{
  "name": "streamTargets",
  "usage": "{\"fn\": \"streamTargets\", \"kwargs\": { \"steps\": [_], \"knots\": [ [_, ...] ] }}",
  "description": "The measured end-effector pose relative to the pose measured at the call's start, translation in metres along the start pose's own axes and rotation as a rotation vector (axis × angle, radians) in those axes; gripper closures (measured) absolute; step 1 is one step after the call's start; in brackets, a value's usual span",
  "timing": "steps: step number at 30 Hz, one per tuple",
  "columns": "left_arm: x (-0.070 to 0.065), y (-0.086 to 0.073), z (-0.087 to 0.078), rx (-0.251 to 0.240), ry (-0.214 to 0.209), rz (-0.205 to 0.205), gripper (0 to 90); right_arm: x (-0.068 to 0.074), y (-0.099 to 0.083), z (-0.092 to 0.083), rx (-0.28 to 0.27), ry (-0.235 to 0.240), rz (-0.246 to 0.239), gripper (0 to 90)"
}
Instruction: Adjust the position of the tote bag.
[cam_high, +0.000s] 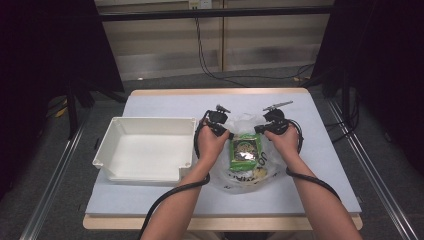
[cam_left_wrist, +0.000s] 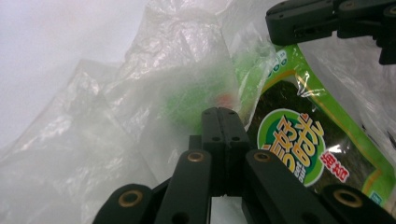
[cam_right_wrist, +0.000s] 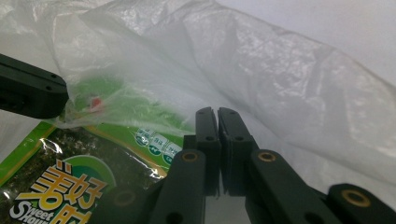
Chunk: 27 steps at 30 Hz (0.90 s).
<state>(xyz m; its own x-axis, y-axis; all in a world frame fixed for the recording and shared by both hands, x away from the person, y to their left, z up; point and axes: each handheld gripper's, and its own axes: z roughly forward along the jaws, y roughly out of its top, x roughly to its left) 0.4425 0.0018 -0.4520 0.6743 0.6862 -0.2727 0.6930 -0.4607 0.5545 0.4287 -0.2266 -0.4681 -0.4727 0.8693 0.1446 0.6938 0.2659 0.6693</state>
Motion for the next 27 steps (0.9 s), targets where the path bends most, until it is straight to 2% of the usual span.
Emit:
{"fn": "streamTargets", "kwargs": {
  "steps": [1,3,8,9,11,14,15,16,17,18,20,24,27],
  "knots": [
    [-0.001,0.000,0.002,-0.012,0.004,-0.015,90.0,0.000,0.000,0.000,0.000,0.000,0.000,87.8],
    [0.000,0.000,0.002,-0.018,0.010,-0.013,90.0,0.000,-0.002,0.001,0.005,-0.004,-0.001,87.7],
    [0.001,0.001,0.005,-0.024,-0.014,-0.055,90.0,0.001,-0.005,0.001,0.011,0.011,0.005,88.0],
    [0.002,0.001,0.004,-0.002,-0.020,-0.035,90.0,0.001,-0.006,0.001,0.012,0.014,-0.001,88.2],
    [0.000,0.000,0.006,-0.015,-0.025,-0.053,90.0,0.003,-0.007,0.002,0.017,0.018,-0.008,88.6],
    [0.000,0.000,0.004,-0.009,-0.019,-0.031,90.0,0.005,-0.010,0.002,0.025,0.029,-0.020,89.5],
    [0.001,0.000,0.003,-0.008,-0.021,-0.033,90.0,0.006,-0.011,0.001,0.024,0.035,-0.024,90.0],
    [0.001,0.000,0.003,-0.028,-0.020,-0.056,90.0,0.007,-0.012,0.000,0.035,0.042,-0.023,90.0],
    [0.004,0.001,0.002,-0.017,-0.017,-0.044,90.0,0.007,-0.013,0.000,0.037,0.043,-0.028,90.0],
    [0.004,0.001,0.002,-0.026,-0.018,-0.054,90.0,0.008,-0.014,-0.001,0.041,0.045,-0.031,90.0],
    [0.007,0.002,0.002,-0.019,-0.016,-0.045,90.0,0.007,-0.015,-0.002,0.030,0.047,-0.026,89.6],
    [0.008,0.002,0.004,-0.043,-0.020,-0.067,90.0,0.006,-0.014,-0.006,0.023,0.043,-0.014,89.5],
    [0.010,0.003,0.005,-0.037,-0.023,-0.069,90.0,0.007,-0.013,-0.008,0.021,0.046,-0.014,89.4]
  ]
}}
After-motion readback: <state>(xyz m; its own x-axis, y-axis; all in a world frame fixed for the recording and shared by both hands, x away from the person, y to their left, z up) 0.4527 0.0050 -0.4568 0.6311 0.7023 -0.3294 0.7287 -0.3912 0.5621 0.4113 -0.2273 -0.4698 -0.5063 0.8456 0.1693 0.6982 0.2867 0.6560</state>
